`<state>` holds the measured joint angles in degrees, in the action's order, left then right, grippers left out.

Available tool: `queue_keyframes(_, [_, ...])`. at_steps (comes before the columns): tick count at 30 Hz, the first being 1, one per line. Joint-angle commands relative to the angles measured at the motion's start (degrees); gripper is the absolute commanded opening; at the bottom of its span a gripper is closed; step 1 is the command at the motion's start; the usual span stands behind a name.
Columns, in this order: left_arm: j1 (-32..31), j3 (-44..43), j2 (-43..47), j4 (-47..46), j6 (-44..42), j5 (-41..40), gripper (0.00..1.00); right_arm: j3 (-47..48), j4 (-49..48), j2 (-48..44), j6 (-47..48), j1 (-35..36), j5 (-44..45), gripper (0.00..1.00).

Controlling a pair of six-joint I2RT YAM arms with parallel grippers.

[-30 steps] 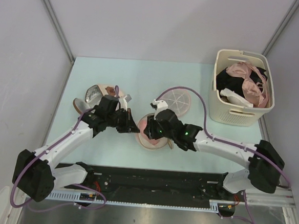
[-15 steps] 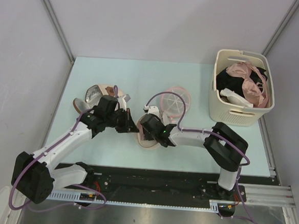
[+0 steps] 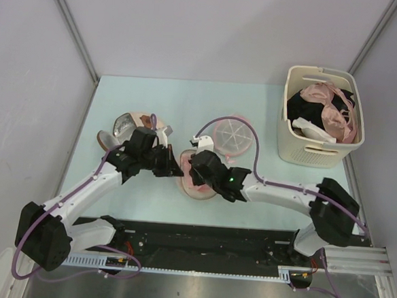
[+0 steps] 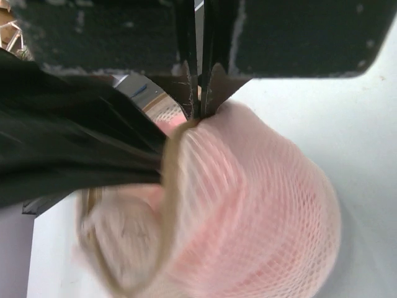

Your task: Unzip the laundry bag and remove the bra

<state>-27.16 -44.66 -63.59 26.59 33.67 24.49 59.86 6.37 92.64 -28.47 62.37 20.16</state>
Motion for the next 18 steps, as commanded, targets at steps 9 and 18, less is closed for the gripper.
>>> queue_keyframes(9, [-0.26, -0.07, -1.01, -0.04, -2.56, -0.32, 0.0, 0.53, 0.49, -18.54, 2.01, 4.16, 1.55, 0.0])
queue_keyframes(18, [-0.18, 0.37, -2.33, -0.84, -2.21, -0.41, 0.0, -0.17, -0.13, -24.43, 5.88, 3.29, -4.16, 0.0])
